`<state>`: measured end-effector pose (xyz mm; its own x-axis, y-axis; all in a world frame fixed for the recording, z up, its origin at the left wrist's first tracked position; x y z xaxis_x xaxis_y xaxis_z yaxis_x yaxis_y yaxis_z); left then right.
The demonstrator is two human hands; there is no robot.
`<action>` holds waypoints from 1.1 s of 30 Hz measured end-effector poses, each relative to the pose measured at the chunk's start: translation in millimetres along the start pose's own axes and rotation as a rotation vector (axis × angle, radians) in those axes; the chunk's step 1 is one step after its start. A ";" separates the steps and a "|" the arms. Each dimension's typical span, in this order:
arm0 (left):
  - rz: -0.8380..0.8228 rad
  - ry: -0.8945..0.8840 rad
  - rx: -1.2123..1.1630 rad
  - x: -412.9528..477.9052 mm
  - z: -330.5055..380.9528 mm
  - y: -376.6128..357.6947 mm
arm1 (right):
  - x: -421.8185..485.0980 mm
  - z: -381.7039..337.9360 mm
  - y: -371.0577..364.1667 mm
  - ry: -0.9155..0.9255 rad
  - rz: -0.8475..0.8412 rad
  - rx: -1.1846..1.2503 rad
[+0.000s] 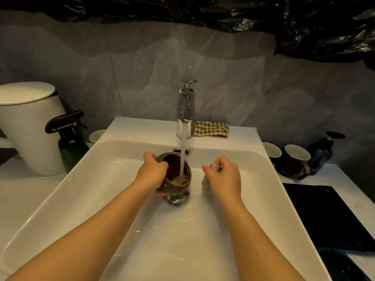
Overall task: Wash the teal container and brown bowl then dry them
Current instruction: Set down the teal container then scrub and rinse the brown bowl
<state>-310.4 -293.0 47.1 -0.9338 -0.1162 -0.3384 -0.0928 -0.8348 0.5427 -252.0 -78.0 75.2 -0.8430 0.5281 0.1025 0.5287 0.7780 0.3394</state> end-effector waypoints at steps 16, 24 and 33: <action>-0.170 0.073 -0.484 7.7 -22.4 -17.5 | -10.1 -36.0 -58.7 0.189 -0.417 0.146; -0.214 -0.126 -0.362 -3.0 3.6 -20.2 | -3.6 -16.5 -36.2 0.044 -0.153 0.479; -0.210 -0.079 -0.369 -6.0 -1.0 -25.1 | -21.3 -49.6 -49.4 0.294 -0.335 0.310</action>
<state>-302.1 -272.0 34.7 -0.9326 0.1067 -0.3449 -0.1678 -0.9740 0.1524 -265.1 -144.5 102.6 -0.9393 0.1508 0.3083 0.1931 0.9748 0.1115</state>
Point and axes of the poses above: each hand's wrist, its own x-axis towards the middle knuckle, its own y-axis out of the back of the hand, z = x × y, the point moved 10 cm from there along x, towards the middle knuckle, and after that the axes turned 12 degrees about x, right-handed, at the moved point
